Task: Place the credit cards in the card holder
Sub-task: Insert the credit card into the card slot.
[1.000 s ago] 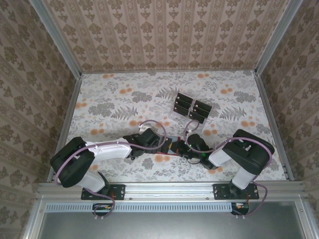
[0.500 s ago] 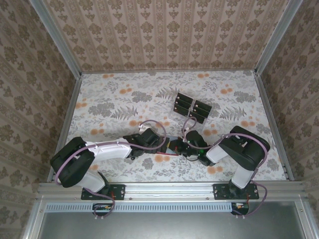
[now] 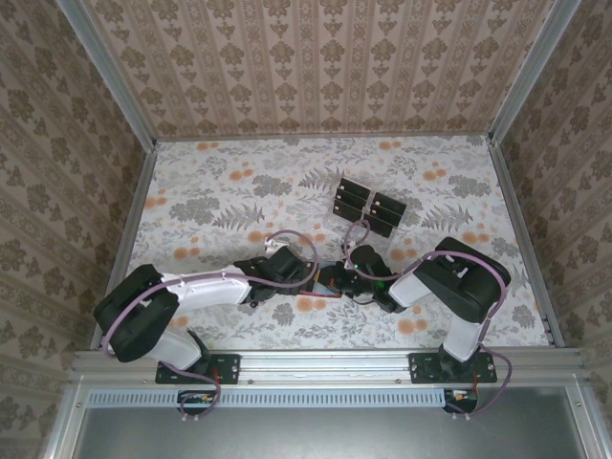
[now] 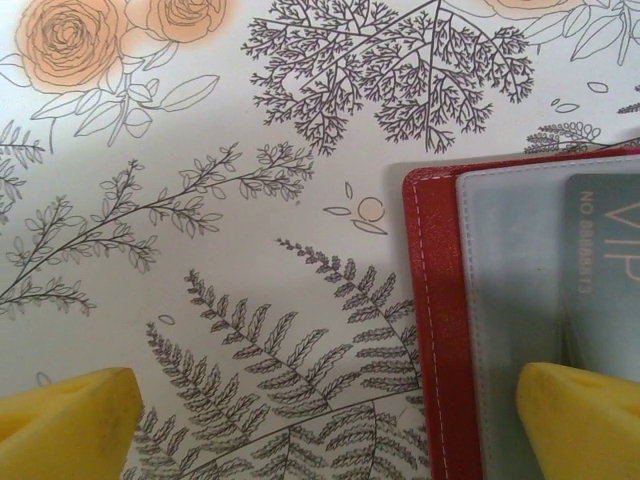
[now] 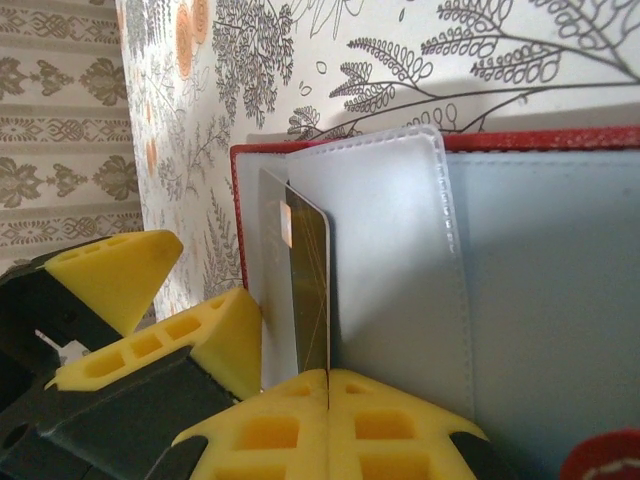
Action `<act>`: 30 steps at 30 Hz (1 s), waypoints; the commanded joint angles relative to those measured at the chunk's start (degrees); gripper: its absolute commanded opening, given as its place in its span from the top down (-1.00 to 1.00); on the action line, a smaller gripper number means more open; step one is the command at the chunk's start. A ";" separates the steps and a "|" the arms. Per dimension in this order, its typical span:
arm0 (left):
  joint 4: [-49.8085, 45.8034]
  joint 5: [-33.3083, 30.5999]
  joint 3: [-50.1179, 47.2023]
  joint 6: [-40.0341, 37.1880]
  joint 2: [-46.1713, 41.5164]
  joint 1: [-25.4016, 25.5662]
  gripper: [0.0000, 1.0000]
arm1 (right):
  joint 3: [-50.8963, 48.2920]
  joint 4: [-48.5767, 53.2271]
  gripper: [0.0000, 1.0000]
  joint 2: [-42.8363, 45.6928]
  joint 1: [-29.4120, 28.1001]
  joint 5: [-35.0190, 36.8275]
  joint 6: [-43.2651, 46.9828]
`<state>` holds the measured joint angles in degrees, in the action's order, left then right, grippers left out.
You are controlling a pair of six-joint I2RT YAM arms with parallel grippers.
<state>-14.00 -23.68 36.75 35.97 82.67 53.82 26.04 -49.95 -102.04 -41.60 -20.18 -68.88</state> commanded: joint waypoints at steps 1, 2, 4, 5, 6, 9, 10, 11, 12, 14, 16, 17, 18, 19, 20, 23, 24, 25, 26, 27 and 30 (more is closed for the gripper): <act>-4.06 -0.13 -0.19 -0.91 -3.66 -1.33 -1.00 | 1.13 5.31 1.00 -0.71 0.12 -0.70 1.58; -4.58 -0.16 -0.23 -0.94 -4.39 -1.84 -1.00 | 1.35 5.84 1.00 -0.58 0.12 -0.71 1.76; -5.37 -0.05 -0.54 -1.16 -5.72 -3.40 -1.00 | 1.90 7.15 1.00 -0.27 0.13 -0.58 2.15; -5.66 0.00 -0.69 -1.29 -6.08 -4.06 -1.00 | 2.05 7.90 1.00 -0.06 0.12 -0.59 2.28; -5.74 0.04 -1.02 -1.54 -6.42 -4.76 -1.00 | 2.40 8.72 1.00 0.15 0.16 -0.47 2.56; -5.58 0.59 -1.93 -1.90 -6.39 -6.56 -1.00 | 3.42 11.18 1.00 0.69 0.12 -0.36 3.41; -5.49 0.76 -2.18 -1.94 -6.17 -6.94 -0.99 | 3.69 11.77 1.00 0.79 0.12 -0.36 3.62; -5.30 0.99 -2.42 -1.87 -5.83 -7.23 -0.99 | 3.91 12.38 1.00 1.00 0.13 -0.24 3.74; -5.00 1.18 -2.71 -1.87 -5.46 -7.37 -0.99 | 4.22 12.98 1.00 1.05 0.13 -0.23 3.99; -4.21 1.68 -3.21 -1.80 -4.81 -7.33 -1.00 | 4.62 13.82 1.00 1.10 0.12 -0.26 4.12; -3.58 2.04 -3.66 -1.54 -4.00 -7.33 -1.00 | 5.07 14.42 1.00 1.05 0.18 -0.36 4.27; -3.29 2.35 -3.83 -1.57 -3.59 -7.33 -1.00 | 5.22 14.61 1.00 0.96 0.12 -0.42 4.32; -2.93 2.62 -3.96 -1.44 -3.03 -7.33 -1.00 | 5.50 15.03 1.00 0.84 0.12 -0.48 4.43; -2.75 2.81 -4.07 -1.43 -2.67 -7.38 -1.00 | 5.67 15.22 1.00 0.83 0.13 -0.51 4.54; -2.46 2.96 -4.06 -1.34 -2.36 -7.26 -1.00 | 5.92 15.53 1.00 0.79 0.12 -0.67 4.67; -1.75 3.33 -4.15 -1.41 -1.54 -7.31 -0.99 | 7.10 17.38 1.00 0.76 0.12 -1.02 5.47; -1.52 3.45 -4.10 -1.42 -1.33 -7.27 -0.99 | 7.58 18.17 1.00 0.87 0.13 -1.08 5.90; -1.35 3.60 -4.06 -1.52 -1.14 -7.29 -1.00 | 8.00 18.75 1.00 0.80 0.16 -1.17 6.20; -1.22 3.72 -4.07 -1.48 -0.89 -7.31 -1.00 | 8.51 19.41 1.00 0.75 0.12 -1.36 6.60; -1.11 3.81 -4.06 -1.51 -0.71 -7.24 -1.00 | 8.99 19.98 1.00 0.71 0.12 -1.51 6.88; -0.86 4.07 -4.12 -1.34 -0.37 -7.29 -1.00 | 10.05 21.01 1.00 0.36 0.12 -1.92 7.34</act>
<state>-15.00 -20.75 33.39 35.14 80.68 46.74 34.63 -33.47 -101.51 -41.60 -21.34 -63.53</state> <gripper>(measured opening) 0.997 0.043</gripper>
